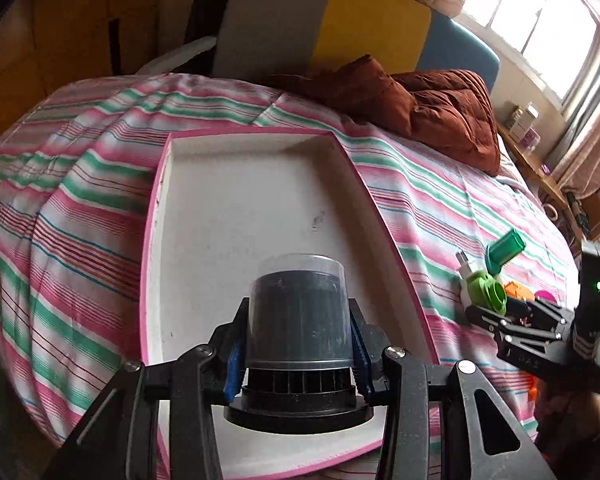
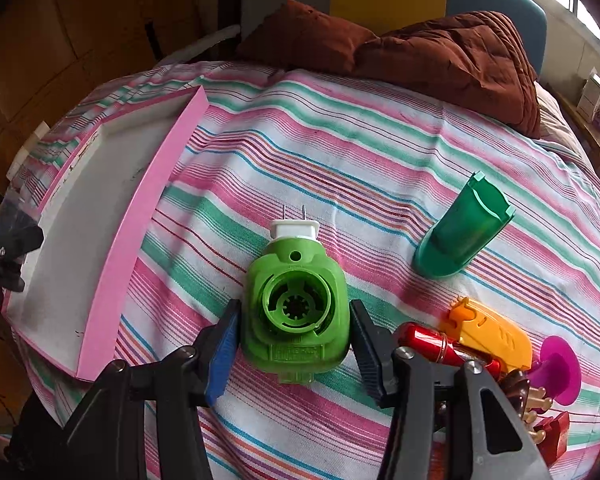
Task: Organize rigid objects
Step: 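Lower the black cylinder into the tray and open the left tool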
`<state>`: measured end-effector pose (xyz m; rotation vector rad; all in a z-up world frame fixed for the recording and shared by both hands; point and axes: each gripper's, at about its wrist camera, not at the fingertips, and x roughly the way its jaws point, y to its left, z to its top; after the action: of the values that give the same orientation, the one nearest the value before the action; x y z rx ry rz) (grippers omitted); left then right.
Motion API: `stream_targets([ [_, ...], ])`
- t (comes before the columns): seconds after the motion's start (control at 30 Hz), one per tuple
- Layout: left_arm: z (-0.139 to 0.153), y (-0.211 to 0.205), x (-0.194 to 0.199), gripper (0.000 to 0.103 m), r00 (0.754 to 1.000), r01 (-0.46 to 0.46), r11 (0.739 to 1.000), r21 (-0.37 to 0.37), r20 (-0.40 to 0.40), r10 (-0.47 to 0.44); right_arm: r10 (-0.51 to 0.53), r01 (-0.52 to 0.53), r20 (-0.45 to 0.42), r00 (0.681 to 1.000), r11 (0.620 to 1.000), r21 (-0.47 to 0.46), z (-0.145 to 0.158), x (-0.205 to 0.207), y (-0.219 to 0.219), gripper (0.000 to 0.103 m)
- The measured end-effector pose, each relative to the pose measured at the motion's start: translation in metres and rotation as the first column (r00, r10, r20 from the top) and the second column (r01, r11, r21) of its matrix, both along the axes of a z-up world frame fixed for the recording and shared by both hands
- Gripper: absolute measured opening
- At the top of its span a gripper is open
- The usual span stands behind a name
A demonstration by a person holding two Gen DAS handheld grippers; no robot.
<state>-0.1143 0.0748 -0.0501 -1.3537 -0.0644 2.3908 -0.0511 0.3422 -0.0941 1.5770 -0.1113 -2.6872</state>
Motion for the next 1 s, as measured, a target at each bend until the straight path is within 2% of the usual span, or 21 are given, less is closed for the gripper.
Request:
stream_targets([
  [0.13,0.003,-0.017,-0.031,0.043,0.998,-0.054,0.998,0.032,0.024,0.053,-0.001,0.001,0.003,1.000,1.000,-0.005,0.000,-0.001,0.001,0.053],
  [0.37,-0.003,-0.024,-0.070,0.043,0.996,-0.080,0.997,0.020,0.049,0.079,0.002,-0.002,0.007,1.000,1.000,0.000,0.000,-0.003,0.000,0.053],
  [0.53,-0.019,-0.017,-0.092,0.043,0.993,-0.089,0.996,-0.029,0.071,0.090,0.005,-0.005,0.008,1.000,1.000,0.004,0.001,-0.003,-0.001,0.053],
  [0.73,-0.026,-0.009,-0.118,0.044,0.995,-0.096,0.989,-0.109,0.023,0.099,0.006,-0.006,0.008,1.000,1.000,0.009,0.000,-0.004,-0.002,0.053],
  [0.83,-0.031,-0.009,-0.127,0.045,0.994,-0.101,0.986,-0.129,0.026,0.105,0.006,-0.007,0.008,1.000,1.000,0.010,0.000,-0.005,-0.003,0.053],
  [0.9,-0.028,-0.010,-0.125,0.056,0.994,-0.106,0.986,-0.130,0.008,0.108,0.007,-0.007,0.008,1.000,1.000,0.011,0.000,-0.005,-0.003,0.053],
  [1.0,-0.020,-0.010,-0.113,0.060,0.994,-0.107,0.986,-0.131,-0.032,0.104,0.009,-0.009,0.009,1.000,1.000,0.017,0.000,-0.004,-0.004,0.053],
])
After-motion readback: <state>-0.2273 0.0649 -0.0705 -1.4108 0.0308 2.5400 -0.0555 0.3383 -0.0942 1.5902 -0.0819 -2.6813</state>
